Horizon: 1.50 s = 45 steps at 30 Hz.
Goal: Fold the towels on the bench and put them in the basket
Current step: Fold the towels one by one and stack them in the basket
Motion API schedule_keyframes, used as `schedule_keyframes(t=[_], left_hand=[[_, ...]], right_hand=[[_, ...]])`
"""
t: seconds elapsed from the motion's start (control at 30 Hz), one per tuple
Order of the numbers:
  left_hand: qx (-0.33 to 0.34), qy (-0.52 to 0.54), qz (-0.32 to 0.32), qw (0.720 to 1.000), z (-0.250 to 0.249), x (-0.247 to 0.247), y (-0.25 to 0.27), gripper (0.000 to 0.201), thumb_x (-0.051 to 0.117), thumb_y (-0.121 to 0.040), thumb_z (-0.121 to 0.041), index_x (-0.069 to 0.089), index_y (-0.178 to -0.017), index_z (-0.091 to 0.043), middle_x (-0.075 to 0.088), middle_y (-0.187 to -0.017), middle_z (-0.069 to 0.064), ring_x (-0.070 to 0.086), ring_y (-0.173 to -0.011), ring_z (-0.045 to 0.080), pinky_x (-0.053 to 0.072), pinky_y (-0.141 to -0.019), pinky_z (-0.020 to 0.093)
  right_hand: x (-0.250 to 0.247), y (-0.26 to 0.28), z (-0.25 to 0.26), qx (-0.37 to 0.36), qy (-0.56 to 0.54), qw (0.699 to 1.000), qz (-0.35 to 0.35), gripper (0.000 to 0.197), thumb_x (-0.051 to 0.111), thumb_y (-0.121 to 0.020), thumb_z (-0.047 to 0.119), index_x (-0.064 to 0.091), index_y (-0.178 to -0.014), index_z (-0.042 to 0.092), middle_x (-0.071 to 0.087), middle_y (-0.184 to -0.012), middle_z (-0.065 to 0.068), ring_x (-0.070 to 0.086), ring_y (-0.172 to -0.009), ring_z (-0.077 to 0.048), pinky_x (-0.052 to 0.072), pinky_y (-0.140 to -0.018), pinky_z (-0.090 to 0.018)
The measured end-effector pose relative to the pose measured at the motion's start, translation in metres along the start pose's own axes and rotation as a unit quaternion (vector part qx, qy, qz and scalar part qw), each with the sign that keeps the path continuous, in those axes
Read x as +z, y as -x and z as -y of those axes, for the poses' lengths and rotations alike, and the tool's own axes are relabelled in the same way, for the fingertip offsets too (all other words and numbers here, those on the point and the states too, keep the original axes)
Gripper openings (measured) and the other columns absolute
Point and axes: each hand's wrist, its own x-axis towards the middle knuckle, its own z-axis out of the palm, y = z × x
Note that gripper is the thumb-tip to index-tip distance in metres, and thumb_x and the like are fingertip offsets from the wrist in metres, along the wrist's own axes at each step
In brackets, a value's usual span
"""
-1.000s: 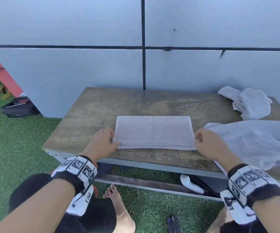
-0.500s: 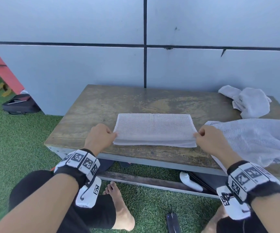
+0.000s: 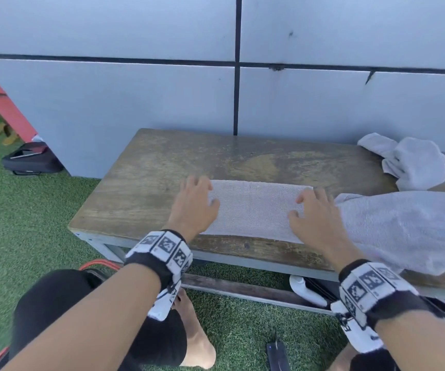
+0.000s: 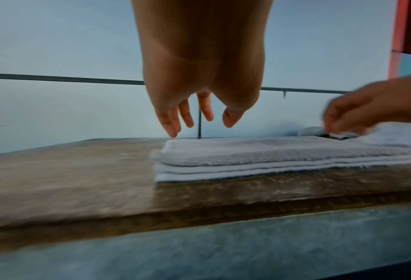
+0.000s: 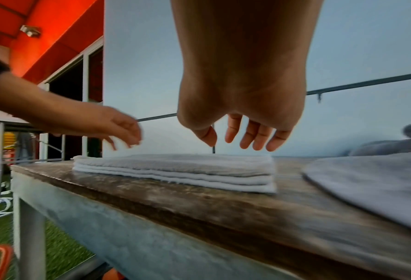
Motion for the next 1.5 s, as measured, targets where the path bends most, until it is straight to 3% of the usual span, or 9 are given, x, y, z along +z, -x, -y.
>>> schedule_keyframes(t=[0.1, 0.17, 0.23, 0.33, 0.43, 0.63, 0.97, 1.3, 1.5], left_hand=[[0.095, -0.023, 0.032, 0.995, -0.025, 0.028, -0.022, 0.041, 0.049, -0.101, -0.028, 0.046, -0.139, -0.013, 0.038, -0.149, 0.005, 0.035, -0.138, 0.022, 0.033, -0.108, 0.034], [0.112, -0.052, 0.090, 0.988, -0.033, 0.051, -0.031, 0.050, 0.036, -0.105, -0.032, 0.033, -0.152, -0.016, 0.021, -0.164, 0.003, 0.015, -0.152, 0.022, 0.019, -0.121, 0.043], [0.098, -0.089, 0.140, 0.981, -0.031, 0.071, -0.032, 0.055, 0.020, -0.108, -0.037, 0.013, -0.160, -0.020, 0.004, -0.168, -0.002, -0.001, -0.154, 0.018, 0.004, -0.125, 0.045], [0.097, -0.129, 0.125, 0.979, -0.018, 0.084, -0.028, 0.058, 0.010, -0.107, -0.043, 0.003, -0.160, -0.023, -0.005, -0.167, -0.008, -0.009, -0.154, 0.013, -0.004, -0.125, 0.044], [0.107, -0.132, 0.107, 0.980, -0.009, 0.084, -0.030, 0.057, 0.010, -0.106, -0.044, 0.002, -0.160, -0.027, -0.005, -0.167, -0.009, -0.009, -0.154, 0.012, -0.004, -0.125, 0.042], [0.076, -0.130, 0.096, 0.984, 0.000, 0.082, -0.030, 0.058, 0.010, -0.106, -0.049, 0.001, -0.160, -0.030, -0.004, -0.168, -0.008, -0.009, -0.154, 0.014, -0.006, -0.125, 0.040], [0.028, -0.119, 0.098, 0.988, 0.019, 0.070, -0.025, 0.059, 0.007, -0.106, -0.046, -0.005, -0.160, -0.024, -0.011, -0.167, -0.007, -0.016, -0.152, 0.011, -0.010, -0.124, 0.038], [0.015, -0.126, 0.089, 0.988, 0.029, 0.064, -0.021, 0.062, 0.006, -0.104, -0.048, -0.004, -0.160, -0.021, -0.012, -0.167, -0.006, -0.014, -0.152, 0.009, -0.010, -0.124, 0.035], [0.015, -0.131, 0.086, 0.988, 0.029, 0.064, -0.020, 0.062, 0.007, -0.105, -0.048, -0.004, -0.160, -0.022, -0.011, -0.167, -0.006, -0.013, -0.153, 0.010, -0.008, -0.125, 0.036]], right_hand=[[0.025, -0.017, 0.030, -0.083, -0.011, 0.995, 0.056, 0.041, 0.046, -0.097, 0.025, 0.042, -0.137, 0.014, 0.040, -0.145, -0.006, 0.038, -0.132, -0.024, 0.037, -0.107, -0.043], [0.043, -0.027, 0.043, -0.103, -0.010, 0.988, 0.114, 0.055, 0.037, -0.101, 0.027, 0.024, -0.154, 0.016, 0.018, -0.164, -0.003, 0.016, -0.151, -0.022, 0.019, -0.120, -0.045], [0.058, -0.030, 0.044, -0.100, 0.025, 0.981, 0.163, 0.061, 0.025, -0.104, 0.033, 0.004, -0.160, 0.021, -0.002, -0.168, 0.004, -0.005, -0.154, -0.015, 0.002, -0.124, -0.043], [0.064, -0.027, 0.033, -0.089, 0.054, 0.982, 0.160, 0.061, 0.012, -0.104, 0.048, -0.005, -0.159, 0.031, -0.012, -0.167, 0.010, -0.014, -0.153, -0.013, -0.007, -0.124, -0.043], [0.061, -0.026, 0.027, -0.084, 0.067, 0.983, 0.149, 0.063, 0.009, -0.102, 0.057, -0.006, -0.159, 0.035, -0.014, -0.166, 0.010, -0.015, -0.153, -0.014, -0.007, -0.124, -0.043], [0.062, -0.024, 0.027, -0.084, 0.064, 0.985, 0.134, 0.064, 0.011, -0.101, 0.059, -0.003, -0.159, 0.035, -0.015, -0.167, 0.009, -0.015, -0.153, -0.013, -0.007, -0.124, -0.041], [0.056, -0.025, 0.006, -0.039, 0.081, 0.988, 0.122, 0.070, 0.006, -0.097, 0.065, -0.009, -0.158, 0.035, -0.019, -0.165, 0.008, -0.019, -0.152, -0.014, -0.009, -0.124, -0.041], [0.048, -0.018, -0.016, 0.015, 0.078, 0.991, 0.108, 0.069, 0.008, -0.099, 0.061, -0.007, -0.159, 0.031, -0.016, -0.166, 0.008, -0.018, -0.152, -0.013, -0.003, -0.124, -0.048], [0.049, -0.016, -0.027, 0.039, 0.047, 0.994, 0.093, 0.065, 0.008, -0.101, 0.054, -0.005, -0.160, 0.027, -0.013, -0.167, 0.007, -0.009, -0.154, -0.017, -0.001, -0.125, -0.045]])
